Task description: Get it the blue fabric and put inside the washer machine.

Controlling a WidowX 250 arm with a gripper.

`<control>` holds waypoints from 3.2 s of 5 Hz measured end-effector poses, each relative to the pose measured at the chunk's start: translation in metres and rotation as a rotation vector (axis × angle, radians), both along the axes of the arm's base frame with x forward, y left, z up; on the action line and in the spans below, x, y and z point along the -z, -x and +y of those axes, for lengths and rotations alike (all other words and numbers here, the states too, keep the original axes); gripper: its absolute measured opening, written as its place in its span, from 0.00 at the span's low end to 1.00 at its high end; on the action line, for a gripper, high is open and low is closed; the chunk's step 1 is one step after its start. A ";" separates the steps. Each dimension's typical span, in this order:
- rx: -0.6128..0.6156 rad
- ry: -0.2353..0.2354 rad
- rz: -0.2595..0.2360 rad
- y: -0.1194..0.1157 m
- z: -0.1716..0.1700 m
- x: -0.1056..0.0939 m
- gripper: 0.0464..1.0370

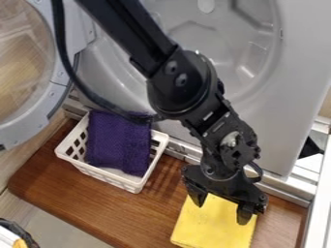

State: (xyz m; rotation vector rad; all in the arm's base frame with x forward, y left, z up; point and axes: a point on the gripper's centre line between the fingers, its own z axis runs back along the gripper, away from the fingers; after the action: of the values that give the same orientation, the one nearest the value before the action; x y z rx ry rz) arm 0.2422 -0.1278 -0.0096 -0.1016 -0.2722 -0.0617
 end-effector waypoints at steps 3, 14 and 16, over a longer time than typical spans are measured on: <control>-0.085 0.009 -0.029 0.017 0.010 -0.017 0.96; -0.528 -0.156 -0.191 -0.067 0.172 -0.003 0.96; -0.535 -0.131 -0.182 -0.076 0.166 0.013 0.91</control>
State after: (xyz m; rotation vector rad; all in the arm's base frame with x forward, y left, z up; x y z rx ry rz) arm 0.3182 0.0383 -0.0229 0.1095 -0.4689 0.4444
